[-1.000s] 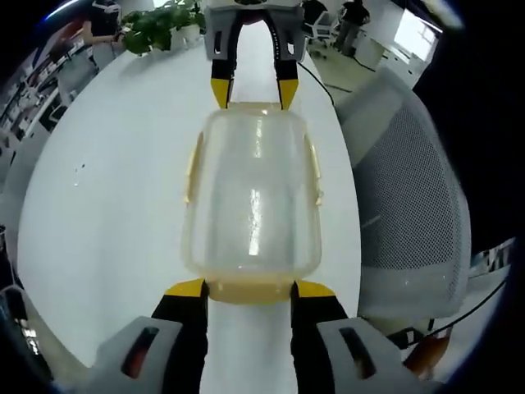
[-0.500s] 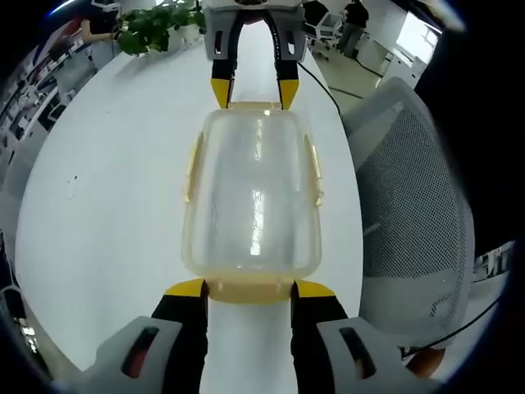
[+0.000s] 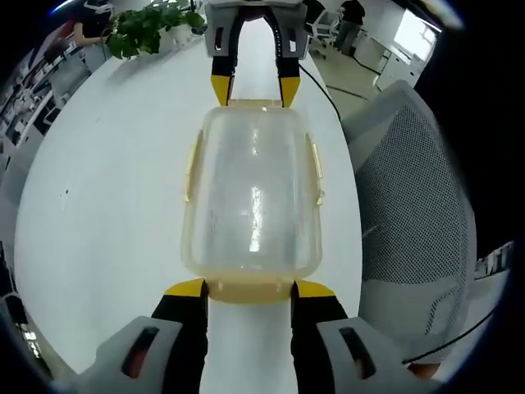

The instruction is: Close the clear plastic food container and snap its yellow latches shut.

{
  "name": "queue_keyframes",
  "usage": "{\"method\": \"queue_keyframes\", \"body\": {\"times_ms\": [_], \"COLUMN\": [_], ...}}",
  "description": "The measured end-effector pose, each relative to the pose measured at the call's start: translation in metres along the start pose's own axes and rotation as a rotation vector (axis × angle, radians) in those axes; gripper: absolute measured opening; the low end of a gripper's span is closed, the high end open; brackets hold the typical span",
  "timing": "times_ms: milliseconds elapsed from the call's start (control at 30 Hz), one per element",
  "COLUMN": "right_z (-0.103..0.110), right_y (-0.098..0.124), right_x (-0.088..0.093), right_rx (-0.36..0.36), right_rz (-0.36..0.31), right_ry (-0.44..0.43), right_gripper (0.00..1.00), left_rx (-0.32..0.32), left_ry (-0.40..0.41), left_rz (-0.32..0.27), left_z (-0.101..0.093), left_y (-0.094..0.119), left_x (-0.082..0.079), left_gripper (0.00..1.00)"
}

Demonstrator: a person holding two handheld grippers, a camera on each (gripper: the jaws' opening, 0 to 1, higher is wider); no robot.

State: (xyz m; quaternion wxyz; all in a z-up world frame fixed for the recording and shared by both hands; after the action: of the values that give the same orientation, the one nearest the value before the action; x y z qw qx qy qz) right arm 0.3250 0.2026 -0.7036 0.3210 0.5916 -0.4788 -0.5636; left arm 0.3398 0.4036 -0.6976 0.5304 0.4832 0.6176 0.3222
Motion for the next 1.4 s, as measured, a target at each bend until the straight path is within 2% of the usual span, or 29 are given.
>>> {"method": "queue_keyframes", "body": {"times_ms": [233,700,1400], "right_z": [0.001,0.006,0.011], "right_y": [0.002,0.003,0.001], "right_x": [0.015,0.036,0.045], "right_rx": [0.001,-0.002,0.013], "right_rz": [0.015,0.032,0.044], "right_ry": [-0.007,-0.033,-0.03], "right_gripper": [0.39,0.39,0.39], "left_rx": [0.009,0.033,0.049], "left_ry": [-0.005,-0.026,-0.027], "left_rz": [-0.01,-0.015,-0.012], "left_z": [0.001,0.001,0.002], "left_y": [-0.009,-0.023,-0.032], "left_x": [-0.012,-0.027,-0.033], "left_gripper": [0.38,0.38,0.38]}}
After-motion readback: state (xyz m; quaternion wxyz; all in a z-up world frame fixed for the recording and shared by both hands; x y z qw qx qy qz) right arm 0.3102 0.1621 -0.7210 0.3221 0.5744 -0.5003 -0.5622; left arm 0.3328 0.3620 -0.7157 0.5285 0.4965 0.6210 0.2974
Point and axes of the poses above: the point that each gripper's makers call its tool centre point, and the gripper's own axes: y roughly backward along the fingers, z roughly to its left, x roughly out of its underside, the point moved 6 cm from there along y, roughly backward along the fingers, and after that the axes turned 13 degrees about x, right-handed, at the moved point
